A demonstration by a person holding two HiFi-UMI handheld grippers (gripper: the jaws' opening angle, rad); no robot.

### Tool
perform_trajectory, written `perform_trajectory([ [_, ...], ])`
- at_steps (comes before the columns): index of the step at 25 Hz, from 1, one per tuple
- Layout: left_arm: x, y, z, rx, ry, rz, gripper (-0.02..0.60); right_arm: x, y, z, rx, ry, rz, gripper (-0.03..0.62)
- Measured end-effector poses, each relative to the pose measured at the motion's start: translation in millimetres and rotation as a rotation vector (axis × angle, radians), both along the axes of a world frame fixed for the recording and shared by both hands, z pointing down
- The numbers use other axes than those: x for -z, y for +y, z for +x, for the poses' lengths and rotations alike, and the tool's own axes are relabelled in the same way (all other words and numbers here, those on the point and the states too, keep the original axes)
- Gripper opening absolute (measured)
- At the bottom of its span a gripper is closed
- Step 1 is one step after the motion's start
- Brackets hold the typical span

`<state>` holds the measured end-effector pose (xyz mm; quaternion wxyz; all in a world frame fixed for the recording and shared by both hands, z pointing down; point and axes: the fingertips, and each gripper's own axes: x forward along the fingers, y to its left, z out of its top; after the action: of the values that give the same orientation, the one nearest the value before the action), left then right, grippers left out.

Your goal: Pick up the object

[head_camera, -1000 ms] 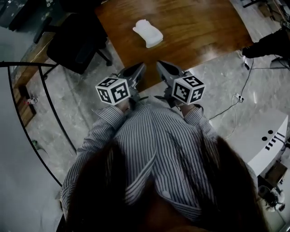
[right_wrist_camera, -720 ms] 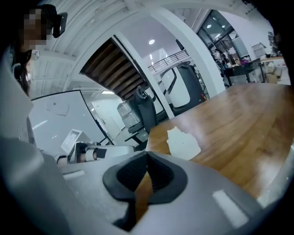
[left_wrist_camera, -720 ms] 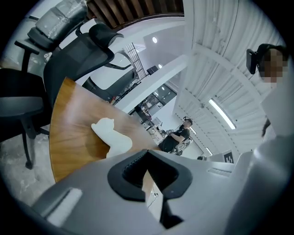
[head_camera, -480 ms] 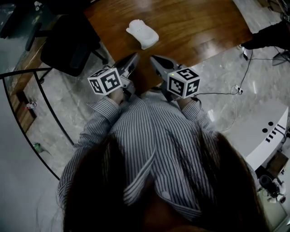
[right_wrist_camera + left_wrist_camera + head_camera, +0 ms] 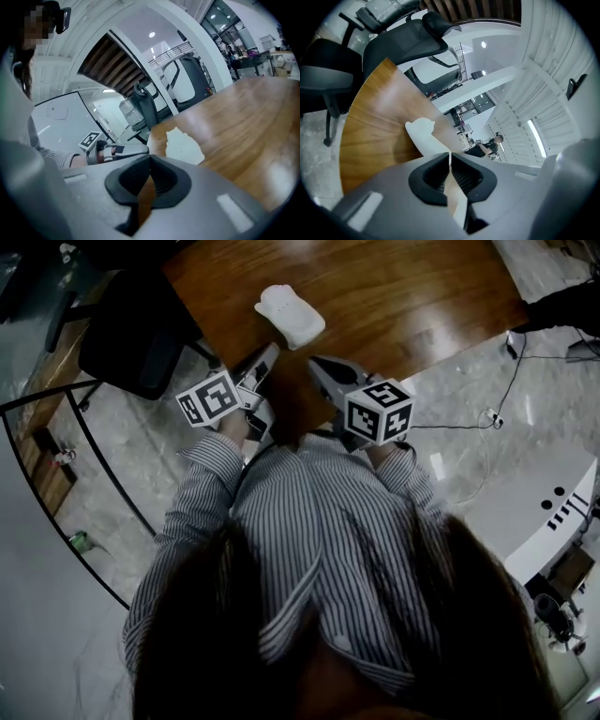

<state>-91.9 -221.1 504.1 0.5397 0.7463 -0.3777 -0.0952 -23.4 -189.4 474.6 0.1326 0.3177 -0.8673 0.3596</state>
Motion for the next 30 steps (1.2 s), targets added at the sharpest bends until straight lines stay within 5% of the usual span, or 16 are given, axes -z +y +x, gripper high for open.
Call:
perform_trajectory([
  [21, -66, -42, 19, 0.046, 0.297, -0.388, 0.234, -25, -57, 32, -0.086, 0.003, -0.063, 0.002],
  [30, -78, -56, 28, 0.011, 0.326, -0.441, 0.195, -28, -59, 38, -0.119, -0.008, -0.083, 0.002],
])
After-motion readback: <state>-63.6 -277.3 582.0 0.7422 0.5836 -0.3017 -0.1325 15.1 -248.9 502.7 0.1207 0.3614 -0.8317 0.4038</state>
